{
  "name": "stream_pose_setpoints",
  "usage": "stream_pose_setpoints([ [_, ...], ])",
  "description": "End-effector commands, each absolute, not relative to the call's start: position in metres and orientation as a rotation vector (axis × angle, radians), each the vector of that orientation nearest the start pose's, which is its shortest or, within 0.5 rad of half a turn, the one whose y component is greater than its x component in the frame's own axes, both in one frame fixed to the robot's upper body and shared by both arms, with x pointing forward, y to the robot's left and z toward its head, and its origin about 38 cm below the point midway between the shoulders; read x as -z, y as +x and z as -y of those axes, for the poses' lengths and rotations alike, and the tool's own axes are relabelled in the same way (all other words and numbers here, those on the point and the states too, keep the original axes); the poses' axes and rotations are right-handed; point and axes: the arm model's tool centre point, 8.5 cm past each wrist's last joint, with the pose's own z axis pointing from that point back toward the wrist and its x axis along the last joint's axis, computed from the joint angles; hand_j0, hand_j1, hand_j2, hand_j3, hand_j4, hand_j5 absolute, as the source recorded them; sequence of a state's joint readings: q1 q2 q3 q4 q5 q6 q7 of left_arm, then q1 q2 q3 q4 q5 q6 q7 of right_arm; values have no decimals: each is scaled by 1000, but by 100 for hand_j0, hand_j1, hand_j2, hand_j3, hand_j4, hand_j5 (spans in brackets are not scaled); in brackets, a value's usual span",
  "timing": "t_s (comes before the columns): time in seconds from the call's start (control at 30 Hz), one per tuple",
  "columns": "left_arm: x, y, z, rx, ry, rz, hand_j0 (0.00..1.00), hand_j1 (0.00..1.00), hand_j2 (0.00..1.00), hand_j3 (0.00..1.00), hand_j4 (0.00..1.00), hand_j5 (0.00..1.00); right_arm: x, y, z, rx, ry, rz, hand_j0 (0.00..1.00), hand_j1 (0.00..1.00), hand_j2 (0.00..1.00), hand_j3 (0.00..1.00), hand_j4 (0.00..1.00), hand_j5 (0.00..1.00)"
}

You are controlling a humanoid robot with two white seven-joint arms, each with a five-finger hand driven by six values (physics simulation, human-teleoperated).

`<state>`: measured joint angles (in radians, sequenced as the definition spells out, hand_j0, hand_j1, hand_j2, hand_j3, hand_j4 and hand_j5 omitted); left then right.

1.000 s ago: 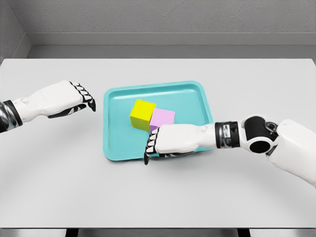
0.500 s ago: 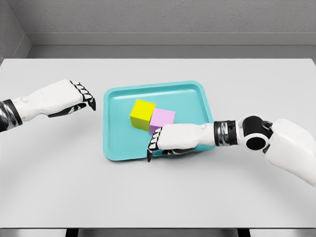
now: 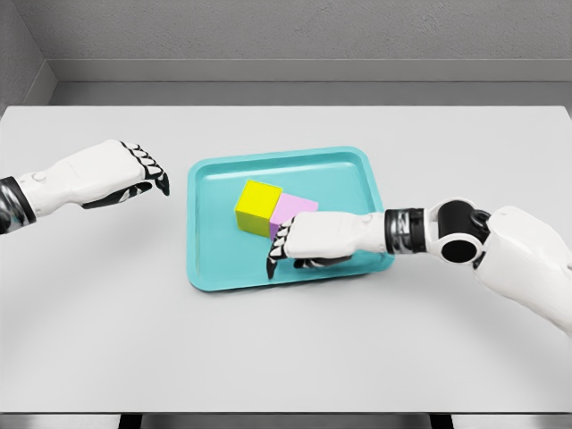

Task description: Push two cubes

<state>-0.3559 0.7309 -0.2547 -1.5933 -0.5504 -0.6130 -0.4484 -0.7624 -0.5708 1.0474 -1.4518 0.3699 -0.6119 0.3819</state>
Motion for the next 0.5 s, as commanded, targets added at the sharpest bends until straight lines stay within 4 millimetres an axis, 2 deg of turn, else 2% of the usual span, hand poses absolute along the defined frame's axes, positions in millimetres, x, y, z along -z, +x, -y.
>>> stream_pose_setpoints([
  [0.0, -214, 403, -311, 1947, 571, 1582, 47, 47, 47, 47, 47, 47, -146, 398, 131, 2832, -108, -2034, 59, 59, 59, 59, 59, 59],
  [0.2, -214, 402, -311, 1947, 569, 1581, 47, 47, 47, 47, 47, 47, -150, 393, 128, 2811, -116, -2025, 59, 59, 59, 59, 59, 59],
  [0.37, -214, 402, -312, 1945, 568, 1582, 47, 47, 47, 47, 47, 47, -185, 359, 123, 2671, -142, -1991, 59, 59, 59, 59, 59, 59],
  [0.43, -214, 402, -312, 1940, 563, 1587, 48, 48, 48, 48, 48, 48, -206, 353, 136, 2630, -82, -2002, 60, 60, 60, 60, 60, 60],
  [0.47, -214, 402, -313, 1941, 564, 1587, 49, 49, 49, 49, 49, 49, -227, 360, 153, 2607, -33, -2077, 62, 62, 62, 62, 62, 62],
])
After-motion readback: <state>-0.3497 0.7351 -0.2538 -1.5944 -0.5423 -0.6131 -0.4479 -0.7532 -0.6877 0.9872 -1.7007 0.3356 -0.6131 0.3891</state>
